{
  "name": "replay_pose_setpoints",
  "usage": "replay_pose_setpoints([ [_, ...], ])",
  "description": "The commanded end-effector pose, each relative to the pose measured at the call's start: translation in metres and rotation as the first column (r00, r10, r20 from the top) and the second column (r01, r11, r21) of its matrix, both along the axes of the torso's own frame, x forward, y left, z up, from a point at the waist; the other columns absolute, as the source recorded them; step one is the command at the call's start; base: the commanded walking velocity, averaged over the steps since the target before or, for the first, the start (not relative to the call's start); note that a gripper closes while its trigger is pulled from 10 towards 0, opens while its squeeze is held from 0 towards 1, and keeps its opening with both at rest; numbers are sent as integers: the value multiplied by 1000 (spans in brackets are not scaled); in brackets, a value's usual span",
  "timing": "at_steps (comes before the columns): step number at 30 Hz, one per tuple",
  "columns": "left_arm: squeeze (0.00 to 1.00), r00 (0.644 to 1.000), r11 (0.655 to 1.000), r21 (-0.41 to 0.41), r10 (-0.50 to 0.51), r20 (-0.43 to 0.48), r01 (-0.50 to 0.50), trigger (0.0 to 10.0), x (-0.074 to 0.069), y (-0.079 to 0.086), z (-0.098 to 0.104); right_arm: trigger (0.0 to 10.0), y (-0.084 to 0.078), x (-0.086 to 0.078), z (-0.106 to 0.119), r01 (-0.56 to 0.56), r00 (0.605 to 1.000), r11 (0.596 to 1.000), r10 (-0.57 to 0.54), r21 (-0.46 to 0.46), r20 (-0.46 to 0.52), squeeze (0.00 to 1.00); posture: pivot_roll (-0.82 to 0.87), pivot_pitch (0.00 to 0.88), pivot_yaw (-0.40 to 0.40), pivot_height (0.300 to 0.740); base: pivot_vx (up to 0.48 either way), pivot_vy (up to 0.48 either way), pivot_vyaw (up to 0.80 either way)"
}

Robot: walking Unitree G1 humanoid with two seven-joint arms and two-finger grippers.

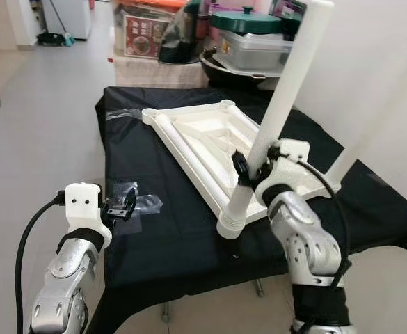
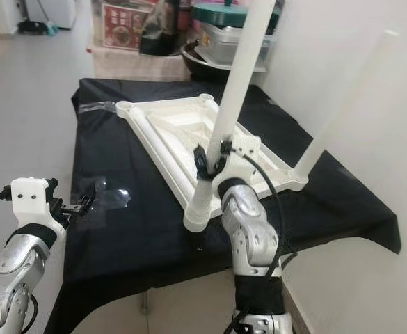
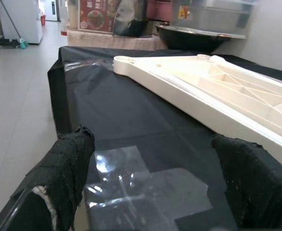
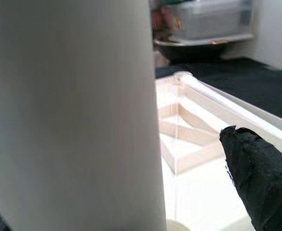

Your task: Building children table

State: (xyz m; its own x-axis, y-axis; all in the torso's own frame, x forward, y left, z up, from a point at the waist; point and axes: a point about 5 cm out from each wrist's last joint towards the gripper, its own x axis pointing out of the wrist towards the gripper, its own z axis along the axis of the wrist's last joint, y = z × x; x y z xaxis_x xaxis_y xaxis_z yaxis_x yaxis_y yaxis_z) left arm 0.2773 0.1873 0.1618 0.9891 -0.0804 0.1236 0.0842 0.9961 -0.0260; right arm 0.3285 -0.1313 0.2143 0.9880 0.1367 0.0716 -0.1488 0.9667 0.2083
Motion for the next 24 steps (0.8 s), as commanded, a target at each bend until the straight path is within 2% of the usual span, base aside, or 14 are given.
replay_pose_setpoints([
  [1,0,1000,1000,5,-13,-15,13,10000,1,-2,-4,10000,-6,1,9,-32,999,999,32,-9,29,969,102,0,-142,740,0,0,0],
  [3,0,1000,1000,5,-14,-14,14,10000,1,-3,-4,10000,-7,2,11,-42,998,999,43,-20,37,969,102,0,-142,740,0,0,0],
  [4,0,1000,1000,5,-17,-14,18,10000,2,-3,-4,10000,-9,4,16,-116,991,992,120,-58,58,0,98,0,-144,740,0,0,0],
  [5,0,1000,1000,5,-20,-14,20,10000,2,-3,-4,10000,-13,7,18,-190,978,978,197,-92,74,0,95,0,-143,740,0,0,0],
  [8,0,1000,1000,6,-22,-14,22,10000,2,-4,-4,10000,-15,8,20,-239,965,964,249,-113,81,0,95,0,-143,740,0,0,0],
  [9,0,1000,1000,6,-25,-13,25,10000,3,-5,-4,10000,-23,12,17,-322,939,935,335,-146,79,0,99,0,-146,740,0,0,0],
  [10,0,1000,1000,6,-25,-13,25,10000,3,-5,-4,10000,-23,12,17,-322,939,935,335,-146,79,0,99,0,-146,740,0,0,0],
  [11,0,1000,1000,5,-27,-13,27,10000,3,-5,-5,10000,-31,16,13,-382,915,908,397,-170,64,0,98,0,-147,740,0,0,0],
  [12,0,1000,1000,5,-27,-13,27,10000,3,-5,-5,10000,-31,16,13,-382,915,908,397,-170,64,0,98,0,-147,740,0,0,0],
  [13,0,999,1000,5,-30,-12,30,10000,3,-6,-5,10000,-48,27,14,-470,873,859,486,-202,38,0,103,0,-145,740,0,0,0],
  [15,0,999,999,6,-31,-12,31,10000,4,-7,-5,10000,-55,33,17,-486,864,847,503,-214,29,0,103,0,-145,740,0,0,0],
  [21,0,999,999,9,-31,-10,31,10000,4,-5,-4,10000,-60,39,18,-529,840,822,543,-211,8,0,109,0,-146,740,0,0,0],
  [23,0,1000,1000,11,-29,-8,29,10000,5,-5,-3,10000,-59,47,19,-568,814,793,581,-218,-7,0,109,0,-146,740,0,0,0],
  [24,0,1000,1000,11,-29,-8,29,10000,5,-5,-3,10000,-59,47,19,-568,814,793,581,-218,-7,0,109,0,-146,740,0,0,0],
])
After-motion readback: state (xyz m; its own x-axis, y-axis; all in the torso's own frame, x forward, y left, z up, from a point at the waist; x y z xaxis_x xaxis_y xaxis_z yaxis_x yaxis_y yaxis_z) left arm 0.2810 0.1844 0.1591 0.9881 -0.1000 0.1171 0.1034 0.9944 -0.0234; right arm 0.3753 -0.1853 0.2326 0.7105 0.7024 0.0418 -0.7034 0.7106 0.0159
